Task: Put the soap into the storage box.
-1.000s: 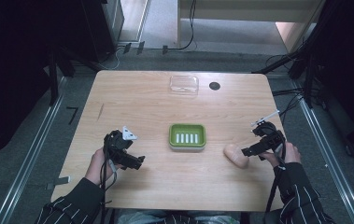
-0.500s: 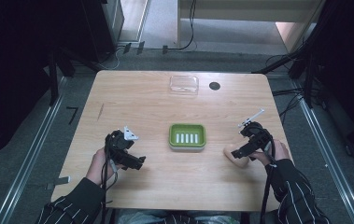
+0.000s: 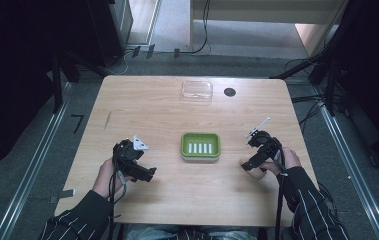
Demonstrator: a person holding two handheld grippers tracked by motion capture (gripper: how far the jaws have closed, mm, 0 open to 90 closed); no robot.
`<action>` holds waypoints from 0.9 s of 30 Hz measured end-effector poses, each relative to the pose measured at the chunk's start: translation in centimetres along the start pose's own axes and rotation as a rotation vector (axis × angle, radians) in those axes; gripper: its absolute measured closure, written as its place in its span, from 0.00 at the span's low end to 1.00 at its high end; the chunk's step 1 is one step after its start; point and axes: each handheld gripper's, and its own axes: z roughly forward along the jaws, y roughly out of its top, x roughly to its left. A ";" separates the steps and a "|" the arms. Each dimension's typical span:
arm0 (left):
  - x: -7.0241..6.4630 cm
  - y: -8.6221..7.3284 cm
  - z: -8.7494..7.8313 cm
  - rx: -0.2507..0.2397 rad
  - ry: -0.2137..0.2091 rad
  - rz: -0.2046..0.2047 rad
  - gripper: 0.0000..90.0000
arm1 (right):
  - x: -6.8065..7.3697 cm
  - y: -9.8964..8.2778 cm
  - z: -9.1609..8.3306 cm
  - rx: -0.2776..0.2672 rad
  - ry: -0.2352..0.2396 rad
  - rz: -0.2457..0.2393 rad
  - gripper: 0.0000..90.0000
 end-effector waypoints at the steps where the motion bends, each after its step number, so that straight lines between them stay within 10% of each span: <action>1: 0.0 0.0 0.0 -0.001 0.000 -0.001 0.00 | 0.0 0.1 0.2 0.003 0.001 -0.008 0.02; 27: 0.0 0.0 -0.1 -0.006 0.000 -0.002 0.00 | 0.5 -0.3 1.2 0.027 -0.017 -0.040 0.23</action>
